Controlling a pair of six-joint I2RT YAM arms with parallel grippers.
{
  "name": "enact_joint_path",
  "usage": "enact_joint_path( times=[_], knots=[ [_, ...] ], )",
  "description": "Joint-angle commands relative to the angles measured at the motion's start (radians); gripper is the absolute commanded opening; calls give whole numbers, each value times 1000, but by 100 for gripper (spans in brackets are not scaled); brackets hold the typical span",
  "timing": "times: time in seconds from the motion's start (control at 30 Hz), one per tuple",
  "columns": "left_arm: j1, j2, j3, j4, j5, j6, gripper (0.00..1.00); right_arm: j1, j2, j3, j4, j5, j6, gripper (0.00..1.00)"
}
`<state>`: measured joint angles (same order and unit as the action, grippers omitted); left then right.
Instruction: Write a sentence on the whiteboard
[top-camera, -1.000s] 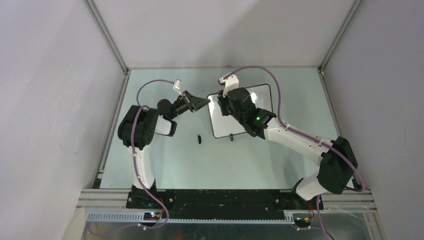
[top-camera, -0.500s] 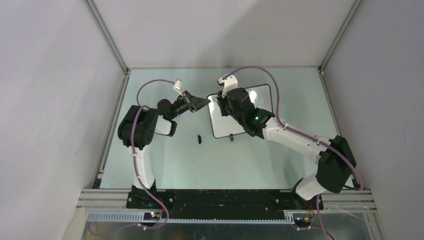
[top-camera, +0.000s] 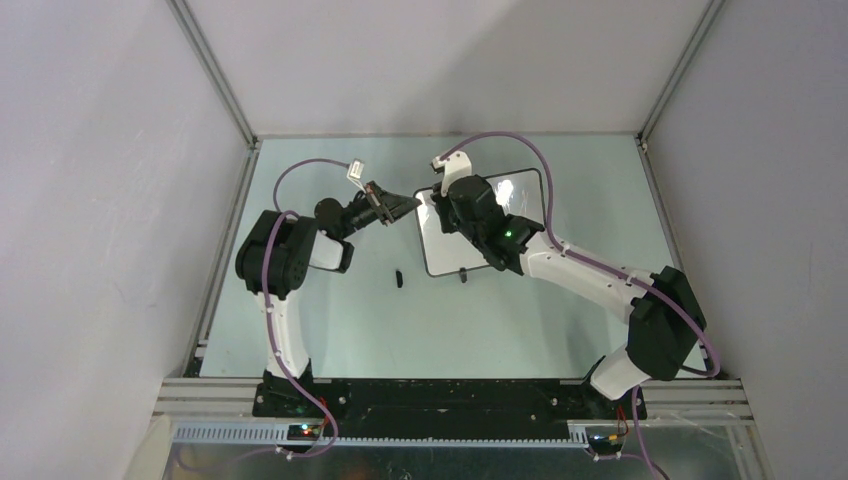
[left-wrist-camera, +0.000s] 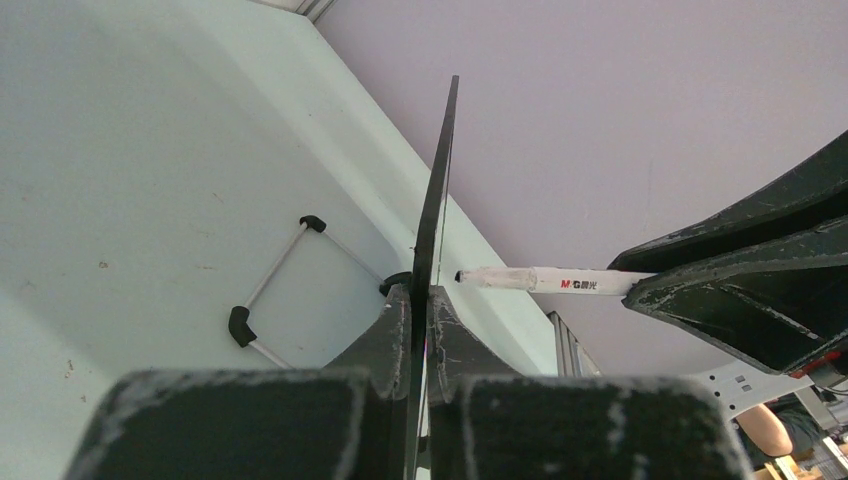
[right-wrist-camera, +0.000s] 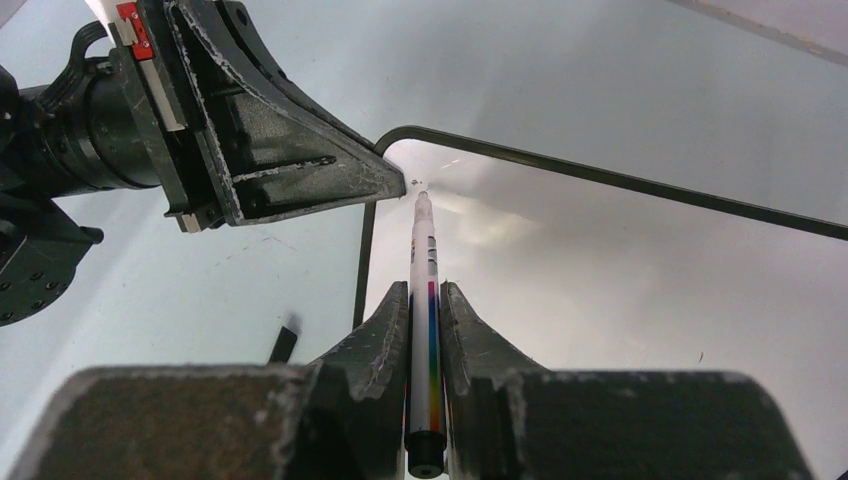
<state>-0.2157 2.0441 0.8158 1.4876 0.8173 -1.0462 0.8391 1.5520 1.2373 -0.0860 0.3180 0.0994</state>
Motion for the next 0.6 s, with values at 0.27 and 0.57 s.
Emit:
enact_joint_path(
  times=[0.27, 0.57],
  knots=[
    [-4, -11, 20, 42, 9, 2, 0, 7, 11, 55, 37, 48, -14, 0],
    [-6, -9, 21, 42, 11, -1, 0, 7, 33, 87, 27, 51, -21, 0]
  ],
)
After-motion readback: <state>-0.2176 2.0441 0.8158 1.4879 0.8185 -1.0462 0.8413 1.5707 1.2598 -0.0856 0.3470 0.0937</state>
